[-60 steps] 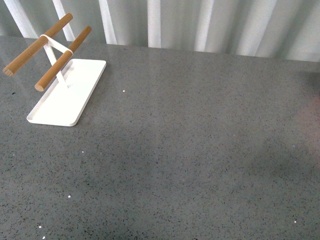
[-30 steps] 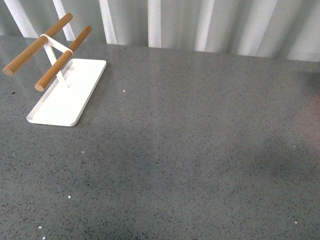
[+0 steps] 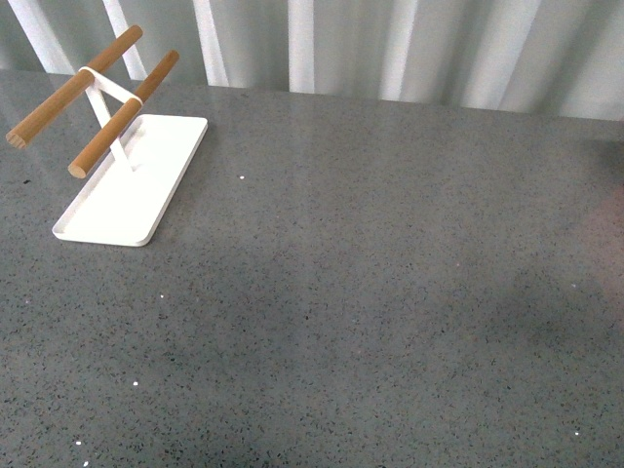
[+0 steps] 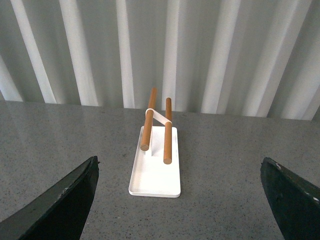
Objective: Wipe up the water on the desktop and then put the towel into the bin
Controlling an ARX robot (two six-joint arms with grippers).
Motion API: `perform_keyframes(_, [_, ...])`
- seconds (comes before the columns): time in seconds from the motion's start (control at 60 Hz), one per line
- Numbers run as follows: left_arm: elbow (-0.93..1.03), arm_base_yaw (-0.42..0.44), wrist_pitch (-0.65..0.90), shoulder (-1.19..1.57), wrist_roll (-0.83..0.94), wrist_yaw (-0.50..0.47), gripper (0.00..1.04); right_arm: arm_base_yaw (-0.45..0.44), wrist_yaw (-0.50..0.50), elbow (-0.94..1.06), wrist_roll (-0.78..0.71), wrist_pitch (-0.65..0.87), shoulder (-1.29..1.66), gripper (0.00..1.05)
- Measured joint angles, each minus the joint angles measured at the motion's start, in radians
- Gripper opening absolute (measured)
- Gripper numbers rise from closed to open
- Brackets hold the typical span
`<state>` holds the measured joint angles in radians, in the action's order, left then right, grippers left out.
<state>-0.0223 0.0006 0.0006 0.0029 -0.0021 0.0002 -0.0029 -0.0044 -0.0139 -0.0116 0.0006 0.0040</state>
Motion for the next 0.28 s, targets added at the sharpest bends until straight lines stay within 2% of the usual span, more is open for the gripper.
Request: perform_keyframes(0.284, [0.000, 0.000, 0.000, 0.000, 0.000, 0.000, 0.98, 0.000, 0.000, 0.000, 0.000, 0.000, 0.000, 0.98])
